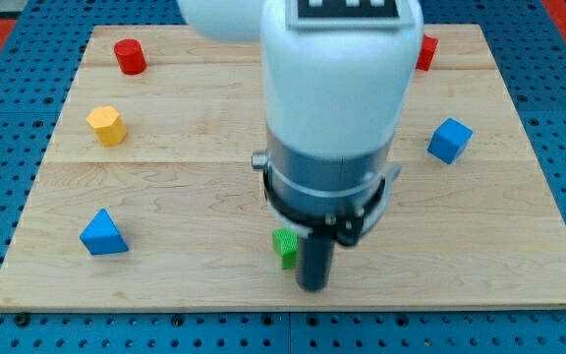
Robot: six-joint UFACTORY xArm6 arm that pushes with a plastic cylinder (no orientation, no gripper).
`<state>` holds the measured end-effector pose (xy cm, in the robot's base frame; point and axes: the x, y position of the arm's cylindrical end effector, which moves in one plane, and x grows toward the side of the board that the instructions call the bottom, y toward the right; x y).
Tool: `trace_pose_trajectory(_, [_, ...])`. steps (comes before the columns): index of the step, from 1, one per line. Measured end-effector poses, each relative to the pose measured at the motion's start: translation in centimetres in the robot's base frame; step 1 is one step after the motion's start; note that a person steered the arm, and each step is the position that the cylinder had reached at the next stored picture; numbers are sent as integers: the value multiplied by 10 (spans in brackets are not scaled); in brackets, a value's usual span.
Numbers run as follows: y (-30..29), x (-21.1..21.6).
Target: Move the green circle top right to the green star
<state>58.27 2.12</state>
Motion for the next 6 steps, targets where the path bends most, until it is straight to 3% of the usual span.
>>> trace_pose_trajectory(1, [-1,-54])
trace_pose_trajectory(3, [76,-60])
trace_pose_trajectory(4, [70,-92])
trace_pose_trajectory(5, [-18,-104])
trace_pose_trajectory(6, [18,-87])
